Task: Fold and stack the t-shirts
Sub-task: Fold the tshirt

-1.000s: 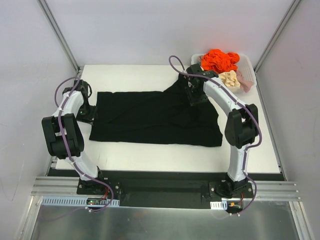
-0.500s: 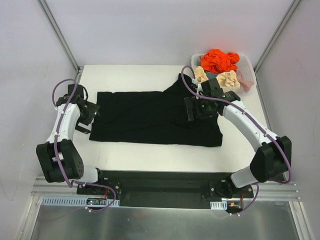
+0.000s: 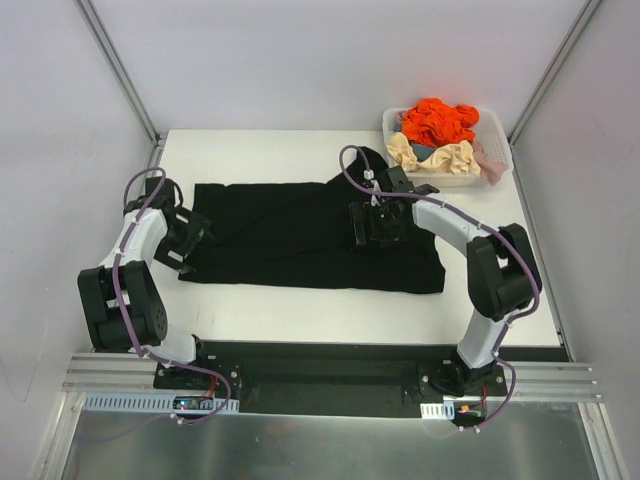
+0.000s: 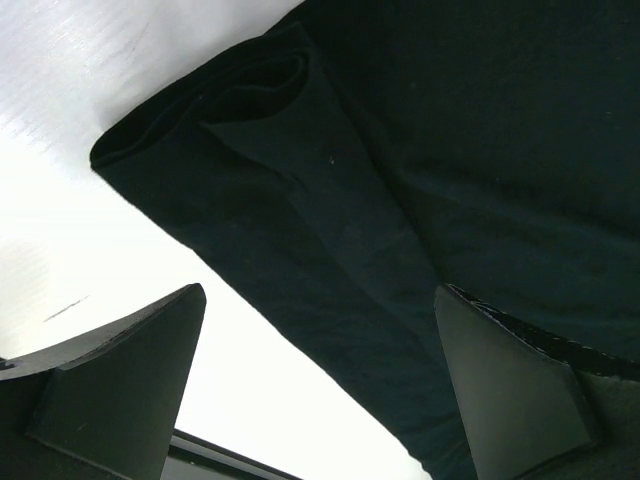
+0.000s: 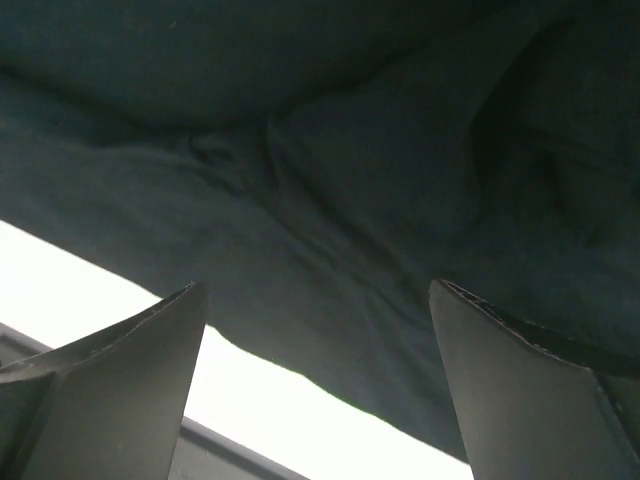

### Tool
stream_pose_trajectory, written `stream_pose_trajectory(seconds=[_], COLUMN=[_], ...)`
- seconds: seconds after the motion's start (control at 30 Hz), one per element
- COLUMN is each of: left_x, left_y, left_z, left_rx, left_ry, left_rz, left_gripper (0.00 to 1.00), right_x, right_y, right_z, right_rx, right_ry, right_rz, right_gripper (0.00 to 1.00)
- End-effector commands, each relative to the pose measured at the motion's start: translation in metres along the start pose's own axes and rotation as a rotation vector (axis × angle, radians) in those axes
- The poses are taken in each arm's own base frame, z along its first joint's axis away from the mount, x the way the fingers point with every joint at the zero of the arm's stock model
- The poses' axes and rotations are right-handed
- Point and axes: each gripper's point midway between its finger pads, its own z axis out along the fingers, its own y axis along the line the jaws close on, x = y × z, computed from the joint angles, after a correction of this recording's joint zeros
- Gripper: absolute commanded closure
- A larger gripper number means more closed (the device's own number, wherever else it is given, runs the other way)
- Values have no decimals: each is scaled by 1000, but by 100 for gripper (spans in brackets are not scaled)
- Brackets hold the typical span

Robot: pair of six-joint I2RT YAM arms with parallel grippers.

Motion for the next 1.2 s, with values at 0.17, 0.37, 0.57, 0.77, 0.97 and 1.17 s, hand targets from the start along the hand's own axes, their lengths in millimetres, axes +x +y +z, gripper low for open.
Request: stream_pose_trajectory(seconds=[0.17,0.37,0.57,0.77,0.97,1.17], left_x=[-6,-5,-5,-6,-9,-12], left_y=[-8,-4,-2,-1,-1,-6], left_z=[6,10,8,5,0,-4], left_rx=[5,-15,-16,-12,-7,11], left_ry=[2,5,-7,-19,-49,-57], left_rz=[39,35,40,43,27,34], left_gripper=[1,1,1,1,1,1], right_x=[-16,-30,-48,-75,-100,-151], right_y=[4,6,4,7,9,24], right_z=[24,33,39,33,51,46], right_rx=[-6,-20,-10,-11,-9,-30], right_ry=[-43,-86,-145,-237,-228,-288], right_rz=[110,125,145,118,27,-57], right_gripper=[1,30,38,75,68,30])
